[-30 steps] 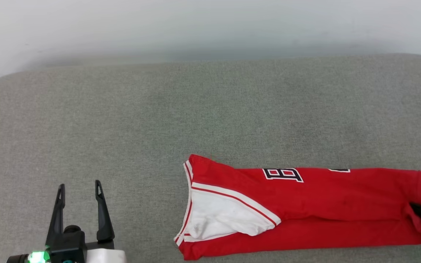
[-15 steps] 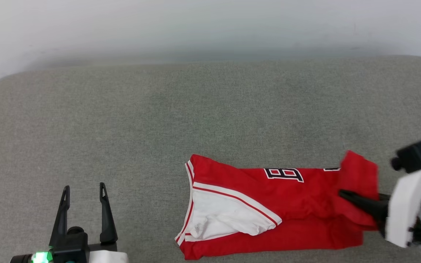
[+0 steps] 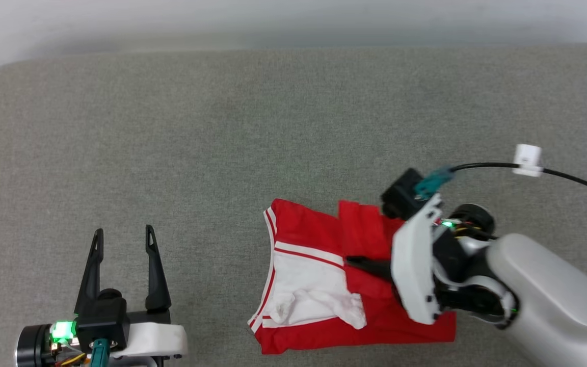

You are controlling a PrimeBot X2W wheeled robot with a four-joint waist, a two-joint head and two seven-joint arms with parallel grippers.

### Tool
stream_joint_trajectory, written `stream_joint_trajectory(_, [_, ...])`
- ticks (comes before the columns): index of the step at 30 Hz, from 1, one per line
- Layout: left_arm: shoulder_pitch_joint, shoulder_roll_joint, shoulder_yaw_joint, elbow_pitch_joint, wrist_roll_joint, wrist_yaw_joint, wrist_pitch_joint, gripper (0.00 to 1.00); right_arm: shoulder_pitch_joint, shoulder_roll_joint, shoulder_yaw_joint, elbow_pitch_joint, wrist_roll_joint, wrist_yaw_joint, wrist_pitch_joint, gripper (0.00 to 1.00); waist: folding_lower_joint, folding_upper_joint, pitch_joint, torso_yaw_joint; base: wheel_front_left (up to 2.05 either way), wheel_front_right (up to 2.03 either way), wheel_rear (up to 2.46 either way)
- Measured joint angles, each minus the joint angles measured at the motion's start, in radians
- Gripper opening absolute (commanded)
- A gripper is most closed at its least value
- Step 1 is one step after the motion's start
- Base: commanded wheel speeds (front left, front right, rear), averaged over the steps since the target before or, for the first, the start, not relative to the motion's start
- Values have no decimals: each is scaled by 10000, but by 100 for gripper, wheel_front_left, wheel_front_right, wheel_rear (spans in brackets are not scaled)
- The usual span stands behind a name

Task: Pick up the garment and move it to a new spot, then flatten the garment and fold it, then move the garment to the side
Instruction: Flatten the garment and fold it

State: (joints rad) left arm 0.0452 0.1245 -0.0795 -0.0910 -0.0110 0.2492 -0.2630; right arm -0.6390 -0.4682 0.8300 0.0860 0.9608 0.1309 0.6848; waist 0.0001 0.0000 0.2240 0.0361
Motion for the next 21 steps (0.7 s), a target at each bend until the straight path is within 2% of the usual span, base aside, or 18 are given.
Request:
stream_joint_trajectory(3, [-95, -13, 6, 15, 4, -27, 0, 100, -390, 324, 504, 527, -115, 0, -44, 0, 0, 0, 133, 23, 0, 0, 0])
stream_joint_trajectory(4, [-171, -40, -12, 21, 6, -48, 0, 100, -700, 660, 872, 1116, -107, 0, -180, 0, 0, 0, 270, 46, 0, 0, 0])
stream_joint_trajectory(7, [-343, -79, -61, 48, 6, -115, 0, 100, -1008, 1047, 1448, 2088, -173, 0, -399, 0, 0, 0, 462, 101, 0, 0, 0])
stream_joint_trajectory(12, [-504, -150, -142, 140, 10, -178, 0, 100, -1304, 1256, 2328, 3064, -190, 4, -997, 0, 0, 0, 602, 245, 0, 0, 0])
stream_joint_trajectory(13, [-504, -155, -140, 165, 10, -178, 0, 100, -1322, 1264, 2426, 3122, -150, 4, -1197, 64, 0, 0, 588, 243, 0, 0, 0])
stream_joint_trajectory(14, [-503, -161, -127, 176, 10, -174, 0, 100, -1369, 1254, 2512, 3172, -130, 8, -1423, 100, 0, 0, 557, 230, 0, 0, 0])
stream_joint_trajectory(17, [-433, -188, -56, 203, 2, -148, 0, 100, -1512, 1166, 2690, 3118, -92, 8, -2322, 100, 0, 0, 397, 158, 0, 0, 0])
stream_joint_trajectory(21, [-97, -190, 75, 211, -17, -128, 0, 100, -1748, 568, 2752, 2383, 38, 2, -3427, 100, 0, 0, 47, 5, 0, 0, 0])
